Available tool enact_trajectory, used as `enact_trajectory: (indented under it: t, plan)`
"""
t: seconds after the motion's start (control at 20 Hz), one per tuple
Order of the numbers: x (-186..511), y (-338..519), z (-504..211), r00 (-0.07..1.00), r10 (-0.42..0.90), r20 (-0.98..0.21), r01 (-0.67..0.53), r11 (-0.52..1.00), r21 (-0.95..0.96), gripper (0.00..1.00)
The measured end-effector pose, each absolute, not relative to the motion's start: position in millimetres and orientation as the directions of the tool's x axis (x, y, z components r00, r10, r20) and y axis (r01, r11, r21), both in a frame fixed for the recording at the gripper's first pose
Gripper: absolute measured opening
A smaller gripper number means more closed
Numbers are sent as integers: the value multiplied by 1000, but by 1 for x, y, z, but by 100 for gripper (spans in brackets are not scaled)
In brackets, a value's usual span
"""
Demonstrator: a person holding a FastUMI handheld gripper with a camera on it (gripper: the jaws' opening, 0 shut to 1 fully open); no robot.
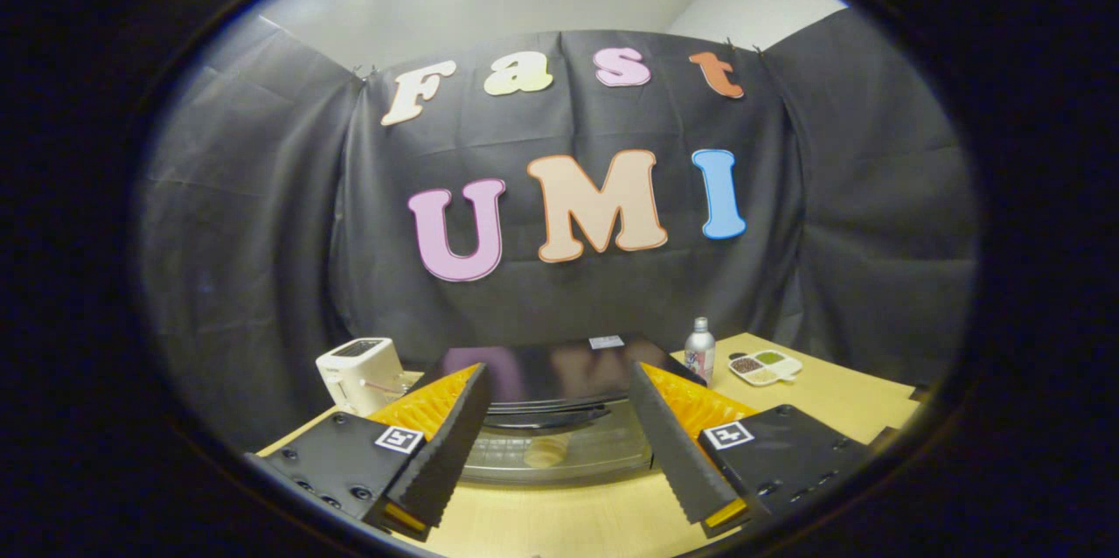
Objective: Open the toaster oven, put the food inside, and close the toaster oven door.
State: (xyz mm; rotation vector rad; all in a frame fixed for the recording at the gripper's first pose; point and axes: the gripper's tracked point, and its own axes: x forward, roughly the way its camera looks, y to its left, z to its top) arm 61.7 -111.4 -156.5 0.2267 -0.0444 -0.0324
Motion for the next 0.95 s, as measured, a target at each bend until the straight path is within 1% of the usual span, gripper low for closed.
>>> enact_trajectory:
  t: [0.1,0.45,0.95]
  plan:
    - [57,-109,-153,998,-31,54,18,974,224,100]
    - [54,-99,-157,999,-12,43,3,978,210,100]
    - [53,-101,-168,1000,-16,20,12,980,199,100]
